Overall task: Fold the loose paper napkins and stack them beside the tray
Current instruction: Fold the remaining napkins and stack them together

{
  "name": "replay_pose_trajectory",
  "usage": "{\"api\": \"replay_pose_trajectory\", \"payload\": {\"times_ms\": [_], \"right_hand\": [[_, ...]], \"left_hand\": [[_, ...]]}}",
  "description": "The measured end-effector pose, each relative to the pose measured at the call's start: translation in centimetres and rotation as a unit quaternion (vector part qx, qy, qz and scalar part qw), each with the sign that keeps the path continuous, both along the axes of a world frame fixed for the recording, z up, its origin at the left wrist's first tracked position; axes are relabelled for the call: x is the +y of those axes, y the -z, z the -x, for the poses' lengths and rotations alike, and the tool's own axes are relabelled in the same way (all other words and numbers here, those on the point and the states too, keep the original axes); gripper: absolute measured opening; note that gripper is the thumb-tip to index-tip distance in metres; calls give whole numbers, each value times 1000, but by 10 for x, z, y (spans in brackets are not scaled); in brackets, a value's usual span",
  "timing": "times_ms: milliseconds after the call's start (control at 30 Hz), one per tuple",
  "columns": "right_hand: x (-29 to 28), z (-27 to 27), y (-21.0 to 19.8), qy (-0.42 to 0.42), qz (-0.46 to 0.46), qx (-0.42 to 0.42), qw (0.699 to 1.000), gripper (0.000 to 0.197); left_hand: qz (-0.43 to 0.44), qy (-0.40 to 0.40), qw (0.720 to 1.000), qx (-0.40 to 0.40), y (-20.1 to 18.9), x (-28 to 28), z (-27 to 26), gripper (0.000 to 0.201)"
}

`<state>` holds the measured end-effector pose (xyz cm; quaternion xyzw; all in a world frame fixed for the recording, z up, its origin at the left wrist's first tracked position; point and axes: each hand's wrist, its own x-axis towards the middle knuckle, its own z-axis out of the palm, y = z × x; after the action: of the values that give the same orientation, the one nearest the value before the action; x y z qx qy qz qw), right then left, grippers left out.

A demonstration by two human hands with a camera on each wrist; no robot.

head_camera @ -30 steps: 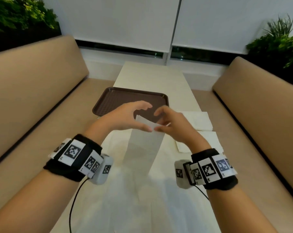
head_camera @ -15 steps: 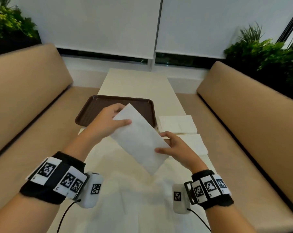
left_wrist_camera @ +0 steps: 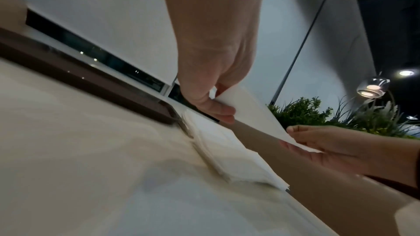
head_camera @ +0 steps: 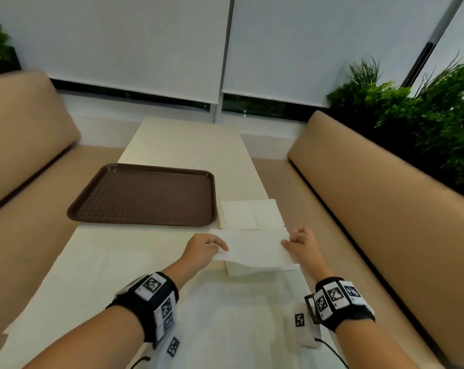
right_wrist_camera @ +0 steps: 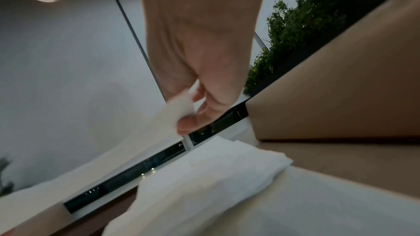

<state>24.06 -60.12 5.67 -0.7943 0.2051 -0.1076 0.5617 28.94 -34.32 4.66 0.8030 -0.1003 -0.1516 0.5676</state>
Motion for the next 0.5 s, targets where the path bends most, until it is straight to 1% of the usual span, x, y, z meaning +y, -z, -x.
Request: {"api": "replay_pose_trajectory", "payload": {"times_ms": [33, 100, 133, 200, 267, 300, 333, 367, 400, 433, 500], "right_hand": [[-7, -9, 0, 14, 26, 12, 999, 25], [-18, -25, 5, 16, 105, 39, 994, 27], [-20, -30, 8, 6, 163, 54, 985, 29], [-22, -37, 19, -19, 273, 84, 958, 36], [-23, -38, 32, -44, 324, 121, 937, 36], [-23, -37, 37, -56, 349, 137, 925, 33], [-22, -35, 40, -63, 358, 149, 919, 31], [-21, -34, 43, -68, 365, 166, 914, 31], [-19, -32, 46, -74, 384, 191, 900, 32], [-18, -30, 46, -71, 411, 222, 881, 35], [-12, -28, 39, -56, 451, 251, 855, 40]], "left_hand": [[2, -7, 1000, 5, 3, -12, -5, 44], [-28, -14, 999, 5, 12, -35, -13, 33], [-52, -14, 999, 5, 18, -44, -16, 30], [-102, -7, 995, 6, 28, -56, -19, 30], [-152, 1, 988, 5, 34, -66, -19, 32], [-189, 7, 982, -4, 36, -69, -17, 34], [-241, 22, 970, -11, 36, -70, -15, 37], [-297, 42, 954, -22, 36, -71, -12, 39], [-339, 59, 938, -38, 36, -71, -11, 41], [-361, 72, 928, -53, 36, -71, -10, 43], [-372, 92, 922, -58, 31, -68, -5, 45]]}}
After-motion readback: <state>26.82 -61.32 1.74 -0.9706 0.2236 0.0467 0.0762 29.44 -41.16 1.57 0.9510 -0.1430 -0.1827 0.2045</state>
